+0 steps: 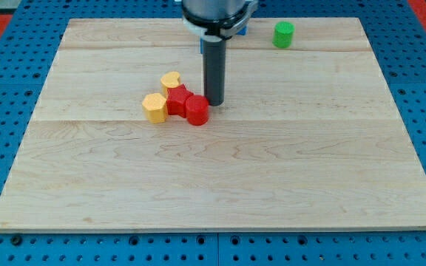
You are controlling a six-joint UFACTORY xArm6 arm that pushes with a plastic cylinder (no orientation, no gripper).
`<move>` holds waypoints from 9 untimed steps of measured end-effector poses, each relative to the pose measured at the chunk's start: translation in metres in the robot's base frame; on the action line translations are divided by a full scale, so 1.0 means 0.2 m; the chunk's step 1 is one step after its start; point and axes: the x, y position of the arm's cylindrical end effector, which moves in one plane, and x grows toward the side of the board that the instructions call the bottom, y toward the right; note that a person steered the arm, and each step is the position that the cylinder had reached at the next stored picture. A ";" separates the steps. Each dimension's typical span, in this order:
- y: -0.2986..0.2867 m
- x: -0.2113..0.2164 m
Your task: Separate the yellow and red blocks from each other
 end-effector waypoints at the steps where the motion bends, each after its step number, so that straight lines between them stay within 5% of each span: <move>1: -0.01 -0.01; 2: 0.13 0.10; 4: -0.32 -0.16; 9: -0.75 -0.08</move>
